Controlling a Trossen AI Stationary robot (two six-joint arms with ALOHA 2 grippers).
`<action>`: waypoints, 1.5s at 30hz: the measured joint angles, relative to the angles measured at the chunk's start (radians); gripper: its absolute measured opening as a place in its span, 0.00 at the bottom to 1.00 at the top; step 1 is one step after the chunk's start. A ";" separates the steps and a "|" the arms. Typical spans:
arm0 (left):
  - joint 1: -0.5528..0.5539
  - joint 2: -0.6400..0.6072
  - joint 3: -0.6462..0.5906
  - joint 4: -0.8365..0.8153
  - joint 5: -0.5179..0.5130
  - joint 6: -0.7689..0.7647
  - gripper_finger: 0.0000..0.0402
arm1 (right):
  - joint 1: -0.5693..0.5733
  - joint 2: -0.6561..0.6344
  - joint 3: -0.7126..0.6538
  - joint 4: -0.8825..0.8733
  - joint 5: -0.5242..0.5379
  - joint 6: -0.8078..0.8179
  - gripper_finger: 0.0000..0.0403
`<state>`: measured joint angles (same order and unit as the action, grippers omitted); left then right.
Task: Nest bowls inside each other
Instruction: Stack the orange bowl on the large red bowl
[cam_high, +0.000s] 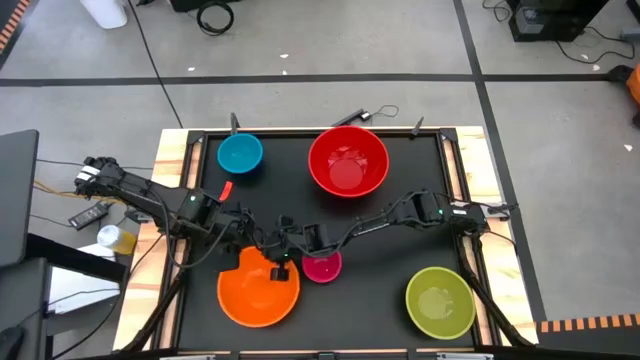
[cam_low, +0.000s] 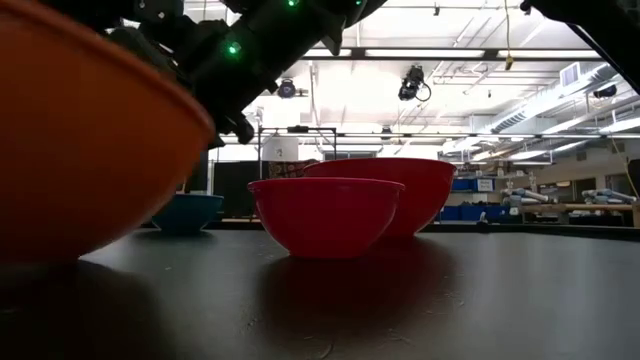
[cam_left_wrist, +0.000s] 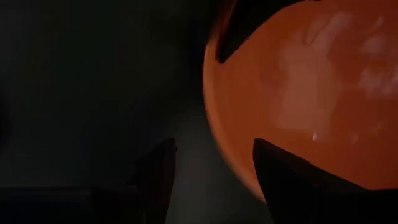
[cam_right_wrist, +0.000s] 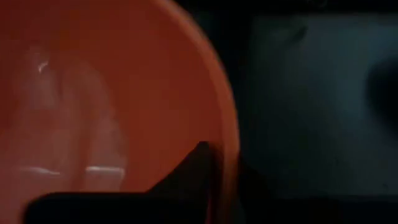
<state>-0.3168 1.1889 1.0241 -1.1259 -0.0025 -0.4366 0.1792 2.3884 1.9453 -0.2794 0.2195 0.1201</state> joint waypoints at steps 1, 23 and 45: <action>0.000 0.000 0.000 0.000 0.000 0.000 0.54 | 0.000 -0.006 0.000 -0.001 0.004 -0.003 0.12; 0.006 0.000 0.247 -0.181 -0.174 -0.111 0.54 | -0.358 -0.582 -0.258 -0.206 0.043 -0.018 0.06; 0.046 0.052 0.243 0.230 -0.465 0.192 0.54 | -0.811 -0.952 -1.042 0.093 -0.091 0.098 0.22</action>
<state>-0.2707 1.2413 1.2675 -0.8955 -0.4677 -0.2449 -0.6317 1.4363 0.9035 -0.1864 0.1284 0.2177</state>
